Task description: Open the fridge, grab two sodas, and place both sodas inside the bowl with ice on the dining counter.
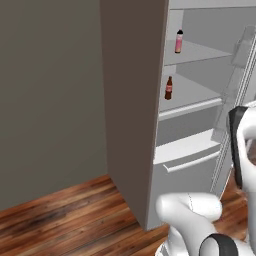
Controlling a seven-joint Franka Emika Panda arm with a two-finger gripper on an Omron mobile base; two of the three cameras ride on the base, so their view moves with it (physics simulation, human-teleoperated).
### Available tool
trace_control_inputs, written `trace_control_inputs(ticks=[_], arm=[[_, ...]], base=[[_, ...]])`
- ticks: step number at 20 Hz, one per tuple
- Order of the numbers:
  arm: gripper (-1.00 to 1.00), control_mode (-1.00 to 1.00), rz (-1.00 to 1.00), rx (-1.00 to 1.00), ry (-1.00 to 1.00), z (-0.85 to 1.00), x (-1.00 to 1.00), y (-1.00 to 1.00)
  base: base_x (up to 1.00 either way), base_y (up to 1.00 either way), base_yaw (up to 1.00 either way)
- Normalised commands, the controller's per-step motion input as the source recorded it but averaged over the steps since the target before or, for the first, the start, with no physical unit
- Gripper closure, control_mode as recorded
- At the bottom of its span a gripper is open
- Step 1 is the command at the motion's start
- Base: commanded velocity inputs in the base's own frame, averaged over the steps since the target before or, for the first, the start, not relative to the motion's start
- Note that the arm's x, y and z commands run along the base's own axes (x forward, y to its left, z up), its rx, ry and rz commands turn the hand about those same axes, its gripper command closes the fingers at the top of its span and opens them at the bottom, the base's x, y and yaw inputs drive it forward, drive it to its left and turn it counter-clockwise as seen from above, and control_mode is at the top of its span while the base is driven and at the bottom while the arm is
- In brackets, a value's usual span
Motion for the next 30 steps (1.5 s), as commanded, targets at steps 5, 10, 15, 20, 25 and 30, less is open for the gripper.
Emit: trace_control_inputs(ticks=[5,10,15,20,25,30], arm=[[-1.00,-1.00,-0.01,-0.19,-0.09,0.26,-0.99,0.74],[-1.00,-1.00,-0.04,-0.29,-0.01,0.35,-0.48,1.00],[-1.00,-1.00,-0.02,-0.24,0.13,0.42,0.42,0.45],[-1.00,-1.00,-0.02,-0.20,0.30,0.10,0.81,-0.10],[-1.00,-1.00,0.00,-0.14,0.32,0.00,0.88,-0.44],[-1.00,-1.00,-0.02,-0.08,0.25,0.00,0.64,-0.70]], base=[[0.00,0.00,0.00],[0.00,0.00,0.00],[0.00,0.00,0.00],[0.00,0.00,0.00],[0.00,0.00,0.00],[0.00,0.00,0.00]])
